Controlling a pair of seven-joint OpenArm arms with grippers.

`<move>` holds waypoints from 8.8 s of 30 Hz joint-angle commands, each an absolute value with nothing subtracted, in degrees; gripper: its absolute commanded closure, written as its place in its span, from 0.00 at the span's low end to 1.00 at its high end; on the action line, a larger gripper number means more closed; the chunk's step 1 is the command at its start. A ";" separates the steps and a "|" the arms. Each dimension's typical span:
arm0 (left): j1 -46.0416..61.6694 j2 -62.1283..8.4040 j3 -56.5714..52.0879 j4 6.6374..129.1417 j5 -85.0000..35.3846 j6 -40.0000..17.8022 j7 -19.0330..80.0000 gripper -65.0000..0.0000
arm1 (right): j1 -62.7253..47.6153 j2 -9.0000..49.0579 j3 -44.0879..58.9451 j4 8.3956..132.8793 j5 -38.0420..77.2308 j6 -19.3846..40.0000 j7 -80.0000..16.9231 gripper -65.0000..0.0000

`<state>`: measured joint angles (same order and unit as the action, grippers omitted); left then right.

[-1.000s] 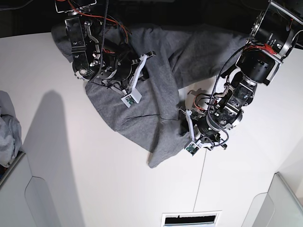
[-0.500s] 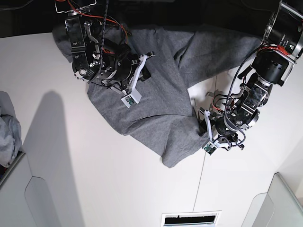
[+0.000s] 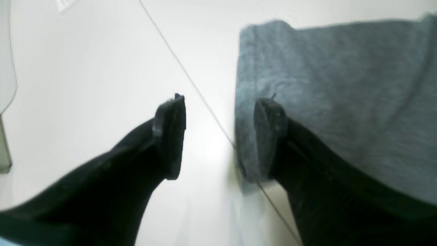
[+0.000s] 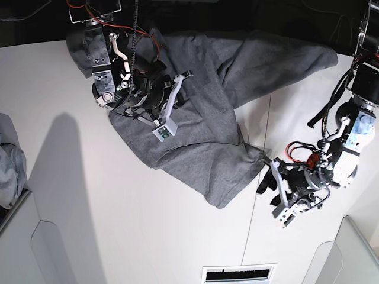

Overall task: Layout the t-shirt on the table in an organized manner, then fold the t-shirt properly
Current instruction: 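Pull the shirt edge with the left gripper to spread the shirt, then pull the shirt apart with both grippers to lay it flat, then hold the shirt with both grippers and drag it outward to smooth it, then release the shirt with both grippers and move them to the shirt's shoulder edge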

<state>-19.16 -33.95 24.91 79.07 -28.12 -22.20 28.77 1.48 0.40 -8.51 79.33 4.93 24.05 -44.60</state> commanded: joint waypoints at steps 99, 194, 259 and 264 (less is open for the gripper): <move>-7.11 -37.06 29.28 74.83 -28.32 -31.68 32.97 1.00 | -1.48 15.55 25.71 81.34 30.57 30.04 -53.01 1.00; -28.14 -34.94 29.23 61.12 -33.61 -32.23 32.64 1.00 | 30.13 20.03 22.48 44.34 19.20 29.78 -46.72 1.00; -31.77 -23.05 29.23 43.77 -23.68 -27.64 29.06 1.00 | 27.05 17.61 19.38 48.03 19.75 29.10 -50.57 1.00; -32.38 -26.30 29.23 48.10 -27.86 -32.18 32.05 1.00 | 27.73 18.15 19.38 48.86 22.17 29.15 -51.07 1.00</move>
